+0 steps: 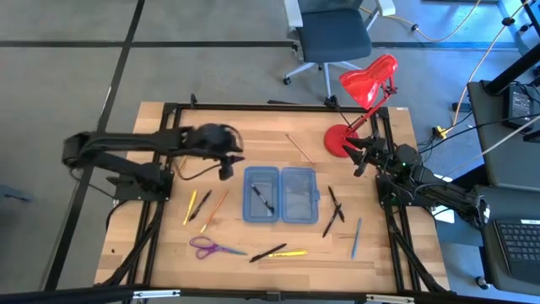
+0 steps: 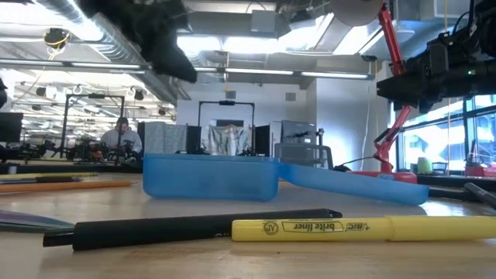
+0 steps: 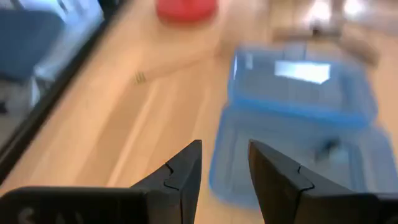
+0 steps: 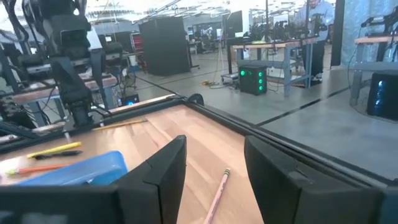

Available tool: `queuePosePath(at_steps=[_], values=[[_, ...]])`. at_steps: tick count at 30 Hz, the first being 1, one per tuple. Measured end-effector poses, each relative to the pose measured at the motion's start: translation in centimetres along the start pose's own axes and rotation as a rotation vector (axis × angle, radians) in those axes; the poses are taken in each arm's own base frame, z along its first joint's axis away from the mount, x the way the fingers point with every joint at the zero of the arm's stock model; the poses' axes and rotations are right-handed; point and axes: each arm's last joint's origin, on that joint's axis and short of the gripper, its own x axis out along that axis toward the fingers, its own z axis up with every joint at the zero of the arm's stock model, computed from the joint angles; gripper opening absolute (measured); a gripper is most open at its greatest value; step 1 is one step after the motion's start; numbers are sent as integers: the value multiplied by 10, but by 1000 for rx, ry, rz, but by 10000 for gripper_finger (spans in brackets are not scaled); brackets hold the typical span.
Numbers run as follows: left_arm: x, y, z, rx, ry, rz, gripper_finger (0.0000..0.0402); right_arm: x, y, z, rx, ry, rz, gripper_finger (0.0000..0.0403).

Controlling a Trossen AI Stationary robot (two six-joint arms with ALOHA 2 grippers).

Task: Pick & place school supplies into a supply box
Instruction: Put the pink pencil into the blue supply box

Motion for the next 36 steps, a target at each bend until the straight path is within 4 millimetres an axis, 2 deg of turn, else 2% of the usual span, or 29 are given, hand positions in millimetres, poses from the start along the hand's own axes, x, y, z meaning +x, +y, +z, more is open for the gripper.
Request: queuePosePath(at_steps=[3, 8, 14, 21, 26, 31, 36], values=[[-8, 3, -23, -64, -146, 46, 120, 0, 0, 0, 28, 0, 0, 167], [-11, 7, -60, -98, -284, 90, 118, 0, 0, 0, 73, 0, 0, 167], [-13, 10, -84, -117, -391, 123, 119, 0, 0, 0, 98, -2, 10, 167], [-13, 11, -92, -124, -401, 156, 116, 2, 6, 8, 213, -58, 104, 167], [-13, 11, -92, -122, -402, 161, 116, 11, 12, 16, 208, 27, 114, 167], [-14, 12, -92, -126, -403, 186, 115, 29, 21, 34, 136, 116, 87, 167], [-14, 12, -92, -129, -403, 199, 118, 57, 33, 45, 42, 220, 19, 167]])
